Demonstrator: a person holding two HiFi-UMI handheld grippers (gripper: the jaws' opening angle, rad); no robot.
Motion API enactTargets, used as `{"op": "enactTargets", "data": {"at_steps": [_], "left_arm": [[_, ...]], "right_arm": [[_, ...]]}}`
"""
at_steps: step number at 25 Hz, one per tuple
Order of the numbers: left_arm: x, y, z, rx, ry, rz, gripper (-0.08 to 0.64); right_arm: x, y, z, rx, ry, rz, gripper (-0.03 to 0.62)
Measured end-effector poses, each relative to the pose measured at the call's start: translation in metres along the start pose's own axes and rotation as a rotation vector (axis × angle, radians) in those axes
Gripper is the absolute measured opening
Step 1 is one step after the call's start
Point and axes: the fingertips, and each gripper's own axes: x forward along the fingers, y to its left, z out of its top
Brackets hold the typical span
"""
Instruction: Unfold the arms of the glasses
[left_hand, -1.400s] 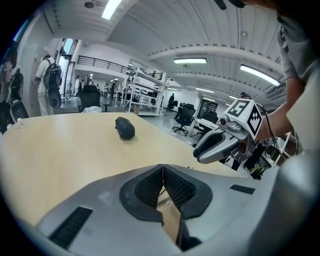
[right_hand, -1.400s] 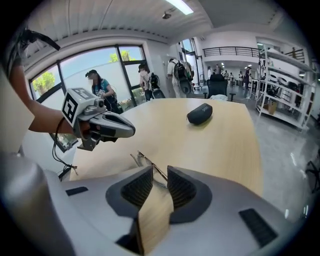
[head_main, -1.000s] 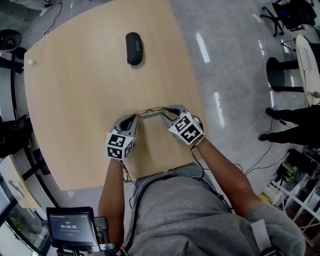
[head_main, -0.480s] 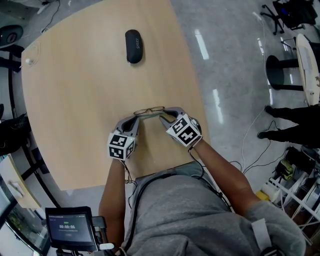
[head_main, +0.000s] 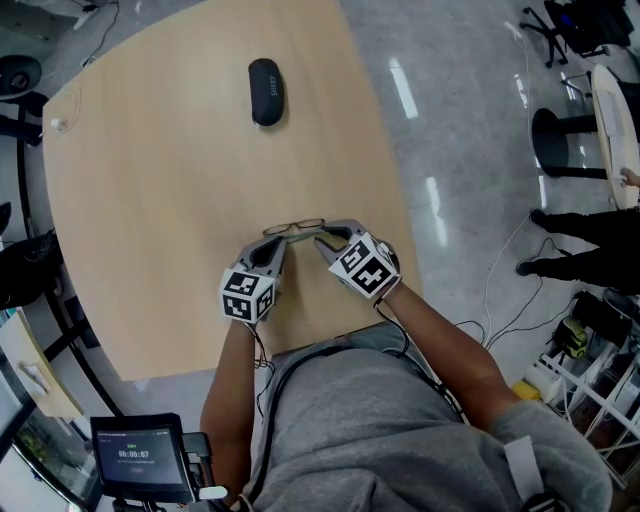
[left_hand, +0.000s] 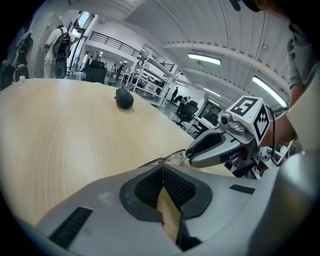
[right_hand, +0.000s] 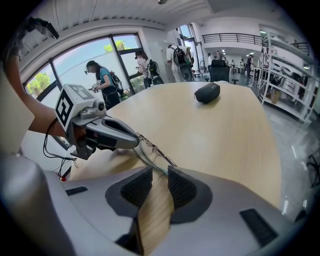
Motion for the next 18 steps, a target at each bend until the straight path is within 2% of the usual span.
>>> {"op": "enactTargets", "data": {"at_steps": [12, 18], "left_arm": [[0.004, -0.002, 0.003, -0.105, -0.050, -0.017, 0.006], [0.005, -0.008, -0.006, -0.120, -0.036, -0.029, 0.006]], "right_arm": [[0.001, 0.005, -0.003, -0.009, 0.015, -0.003, 0.081], [0.002, 0.013, -0.010, 0.008, 0.025, -0.014, 0.081]]}}
